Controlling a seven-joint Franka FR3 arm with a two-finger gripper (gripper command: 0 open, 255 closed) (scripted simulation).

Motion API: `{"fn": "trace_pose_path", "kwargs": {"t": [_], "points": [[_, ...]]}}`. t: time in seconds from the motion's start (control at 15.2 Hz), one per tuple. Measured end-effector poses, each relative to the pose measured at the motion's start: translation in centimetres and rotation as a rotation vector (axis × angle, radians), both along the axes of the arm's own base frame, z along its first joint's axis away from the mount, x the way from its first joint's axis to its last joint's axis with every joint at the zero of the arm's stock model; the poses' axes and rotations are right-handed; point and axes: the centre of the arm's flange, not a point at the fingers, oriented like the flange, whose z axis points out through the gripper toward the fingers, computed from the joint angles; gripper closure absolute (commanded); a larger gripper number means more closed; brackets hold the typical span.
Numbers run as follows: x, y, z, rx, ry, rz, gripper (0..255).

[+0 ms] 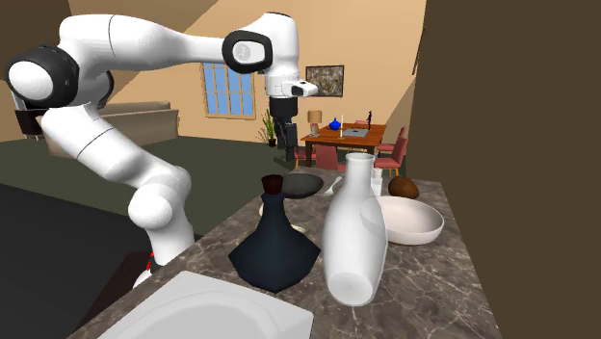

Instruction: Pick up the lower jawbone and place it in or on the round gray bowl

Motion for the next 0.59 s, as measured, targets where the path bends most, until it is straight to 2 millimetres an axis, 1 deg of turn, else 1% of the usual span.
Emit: {"fn": "trace_pose_path", "kwargs": {"t": [0.07, 0.13, 0.26, 0.4, 0.59], "points": [[0.0, 0.0, 0.0, 0.0, 0.0, 0.0, 0], [0.3, -0.3, -0.5, -0.012, 0.013, -0.03, 0], [1.0, -1.0, -1.6, -0.053, 0.059, -0.136, 0], [2.3, -2.2, -3.5, -0.1, 0.112, -0.263, 0], [3.2, -4.0, -6.2, -0.175, 0.195, -0.463, 0]]}}
